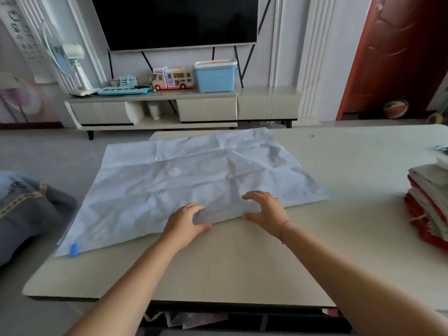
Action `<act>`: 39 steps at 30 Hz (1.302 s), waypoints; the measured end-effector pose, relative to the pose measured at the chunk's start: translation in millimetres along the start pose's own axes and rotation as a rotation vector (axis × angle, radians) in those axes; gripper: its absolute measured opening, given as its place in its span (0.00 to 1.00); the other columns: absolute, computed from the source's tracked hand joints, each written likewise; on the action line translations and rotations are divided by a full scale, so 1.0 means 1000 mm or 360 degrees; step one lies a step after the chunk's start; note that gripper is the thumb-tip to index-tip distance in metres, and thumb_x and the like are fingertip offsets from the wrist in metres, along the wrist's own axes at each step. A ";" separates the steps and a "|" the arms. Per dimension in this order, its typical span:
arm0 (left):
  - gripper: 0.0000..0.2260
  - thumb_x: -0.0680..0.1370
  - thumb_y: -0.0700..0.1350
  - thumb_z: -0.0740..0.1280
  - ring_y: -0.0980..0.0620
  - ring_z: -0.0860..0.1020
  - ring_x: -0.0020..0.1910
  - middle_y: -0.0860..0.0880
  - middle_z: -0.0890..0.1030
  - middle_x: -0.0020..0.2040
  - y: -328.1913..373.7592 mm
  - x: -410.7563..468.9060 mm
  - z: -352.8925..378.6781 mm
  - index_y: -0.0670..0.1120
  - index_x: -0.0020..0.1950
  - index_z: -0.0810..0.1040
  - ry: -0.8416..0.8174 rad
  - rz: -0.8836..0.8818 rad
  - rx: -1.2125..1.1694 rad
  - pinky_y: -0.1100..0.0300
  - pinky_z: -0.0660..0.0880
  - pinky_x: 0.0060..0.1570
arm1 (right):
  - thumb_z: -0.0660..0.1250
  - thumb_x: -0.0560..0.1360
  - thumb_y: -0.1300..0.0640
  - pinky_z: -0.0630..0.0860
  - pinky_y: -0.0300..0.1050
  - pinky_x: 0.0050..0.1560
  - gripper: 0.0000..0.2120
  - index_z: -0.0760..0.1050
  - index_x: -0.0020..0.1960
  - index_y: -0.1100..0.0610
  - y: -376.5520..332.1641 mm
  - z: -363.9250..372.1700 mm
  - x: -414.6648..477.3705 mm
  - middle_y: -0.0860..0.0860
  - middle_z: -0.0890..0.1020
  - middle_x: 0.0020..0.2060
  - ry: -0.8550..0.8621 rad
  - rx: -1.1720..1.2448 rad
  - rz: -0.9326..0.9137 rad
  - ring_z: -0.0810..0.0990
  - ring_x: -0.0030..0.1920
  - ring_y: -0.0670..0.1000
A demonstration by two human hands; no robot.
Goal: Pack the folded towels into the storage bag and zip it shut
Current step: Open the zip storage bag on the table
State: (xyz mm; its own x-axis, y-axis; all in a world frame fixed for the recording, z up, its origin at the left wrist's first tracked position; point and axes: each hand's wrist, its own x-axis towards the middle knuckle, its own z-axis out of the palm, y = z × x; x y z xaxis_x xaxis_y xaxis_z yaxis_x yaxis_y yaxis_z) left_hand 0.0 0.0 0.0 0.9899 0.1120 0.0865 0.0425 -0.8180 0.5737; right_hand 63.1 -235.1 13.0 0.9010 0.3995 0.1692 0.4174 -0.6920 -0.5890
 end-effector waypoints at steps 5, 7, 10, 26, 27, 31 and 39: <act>0.22 0.66 0.55 0.75 0.52 0.78 0.56 0.53 0.81 0.58 -0.003 0.004 0.003 0.49 0.57 0.80 0.0166 0.0014 0.0090 0.62 0.71 0.55 | 0.71 0.70 0.52 0.69 0.47 0.66 0.18 0.78 0.60 0.51 0.008 0.005 0.009 0.46 0.80 0.60 -0.0060 -0.0044 0.0090 0.76 0.62 0.49; 0.21 0.66 0.55 0.75 0.52 0.78 0.54 0.53 0.81 0.57 -0.003 0.005 0.003 0.49 0.56 0.81 0.0190 0.0042 0.0097 0.62 0.71 0.54 | 0.71 0.71 0.54 0.71 0.39 0.61 0.14 0.81 0.56 0.52 0.011 0.005 0.012 0.47 0.83 0.56 -0.0009 0.0076 0.0157 0.79 0.58 0.48; 0.20 0.67 0.57 0.73 0.53 0.77 0.54 0.54 0.82 0.56 -0.002 0.005 0.000 0.50 0.56 0.81 0.0167 0.0072 0.0108 0.60 0.72 0.55 | 0.69 0.73 0.55 0.69 0.33 0.50 0.09 0.83 0.51 0.53 0.011 0.001 0.017 0.47 0.85 0.49 0.0078 0.0212 0.0198 0.81 0.52 0.47; 0.11 0.78 0.47 0.64 0.49 0.80 0.55 0.47 0.84 0.54 0.088 0.044 -0.068 0.44 0.55 0.82 0.0315 0.0234 -0.0016 0.59 0.73 0.55 | 0.75 0.62 0.57 0.71 0.55 0.64 0.25 0.79 0.59 0.53 -0.043 0.012 -0.034 0.53 0.80 0.59 0.0550 -0.0664 -0.0559 0.78 0.61 0.57; 0.11 0.78 0.47 0.64 0.49 0.79 0.57 0.47 0.84 0.56 0.094 0.045 -0.070 0.44 0.56 0.82 0.0286 0.0243 -0.0003 0.60 0.72 0.56 | 0.76 0.60 0.58 0.71 0.55 0.64 0.25 0.79 0.58 0.53 -0.044 0.012 -0.033 0.53 0.81 0.58 0.0608 -0.0702 -0.0566 0.79 0.60 0.56; 0.11 0.78 0.45 0.64 0.51 0.78 0.58 0.49 0.83 0.57 0.105 0.045 -0.072 0.44 0.56 0.82 0.0187 0.0246 -0.0006 0.62 0.71 0.57 | 0.75 0.60 0.63 0.64 0.48 0.55 0.20 0.77 0.51 0.54 -0.047 0.006 -0.025 0.53 0.80 0.50 0.1012 -0.0576 -0.0524 0.73 0.54 0.53; 0.08 0.75 0.46 0.68 0.53 0.80 0.51 0.50 0.85 0.52 0.106 0.040 -0.063 0.47 0.52 0.84 0.0103 0.0114 -0.0089 0.61 0.74 0.52 | 0.69 0.71 0.58 0.74 0.46 0.58 0.15 0.80 0.58 0.53 -0.040 -0.005 -0.012 0.50 0.83 0.53 0.0345 -0.0699 -0.0400 0.81 0.53 0.55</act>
State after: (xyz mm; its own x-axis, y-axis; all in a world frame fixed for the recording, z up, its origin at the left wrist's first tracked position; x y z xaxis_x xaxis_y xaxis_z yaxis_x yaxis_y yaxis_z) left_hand 35.6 -46.8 115.1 0.9793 0.0920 0.1803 -0.0375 -0.7927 0.6085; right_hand 36.6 -215.7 38.6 0.7517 0.4839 0.4481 0.5910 -0.7958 -0.1319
